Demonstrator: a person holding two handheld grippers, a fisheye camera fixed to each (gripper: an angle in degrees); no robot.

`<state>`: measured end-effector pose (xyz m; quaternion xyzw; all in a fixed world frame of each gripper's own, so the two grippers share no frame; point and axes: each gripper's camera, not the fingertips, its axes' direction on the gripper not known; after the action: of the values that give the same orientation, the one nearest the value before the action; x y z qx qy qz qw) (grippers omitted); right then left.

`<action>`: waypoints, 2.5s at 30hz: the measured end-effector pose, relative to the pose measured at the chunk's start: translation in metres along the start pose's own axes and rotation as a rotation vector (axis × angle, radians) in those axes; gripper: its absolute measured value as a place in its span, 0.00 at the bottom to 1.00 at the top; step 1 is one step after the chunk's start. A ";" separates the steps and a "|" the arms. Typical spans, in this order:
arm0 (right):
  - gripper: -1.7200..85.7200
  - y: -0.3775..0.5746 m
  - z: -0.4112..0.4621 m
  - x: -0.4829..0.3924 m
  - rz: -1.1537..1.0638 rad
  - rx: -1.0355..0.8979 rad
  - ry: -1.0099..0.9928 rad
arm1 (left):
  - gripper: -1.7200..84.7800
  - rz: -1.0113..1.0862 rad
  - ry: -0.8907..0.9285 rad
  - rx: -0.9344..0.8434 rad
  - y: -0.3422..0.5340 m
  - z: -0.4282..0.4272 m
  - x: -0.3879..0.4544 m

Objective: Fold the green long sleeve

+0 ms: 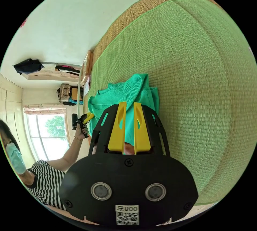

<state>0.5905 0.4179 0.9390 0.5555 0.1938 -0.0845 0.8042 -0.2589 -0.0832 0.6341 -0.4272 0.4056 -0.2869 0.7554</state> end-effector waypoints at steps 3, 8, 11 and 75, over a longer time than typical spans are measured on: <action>0.06 -0.008 0.004 0.001 0.025 0.011 -0.032 | 0.09 -0.010 0.033 0.009 -0.009 0.002 0.002; 0.03 -0.020 0.007 -0.004 0.032 0.011 -0.035 | 0.04 -0.004 0.073 0.031 -0.023 -0.002 0.008; 0.03 -0.027 0.006 -0.009 0.014 0.024 -0.051 | 0.03 0.021 0.065 0.023 -0.033 -0.005 0.016; 0.02 0.008 0.101 -0.039 -0.057 0.115 0.240 | 0.02 0.003 -0.223 0.240 -0.018 -0.003 -0.066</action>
<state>0.5797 0.3241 0.9931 0.6009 0.2993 -0.0511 0.7394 -0.2970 -0.0413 0.6732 -0.3623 0.2828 -0.2830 0.8418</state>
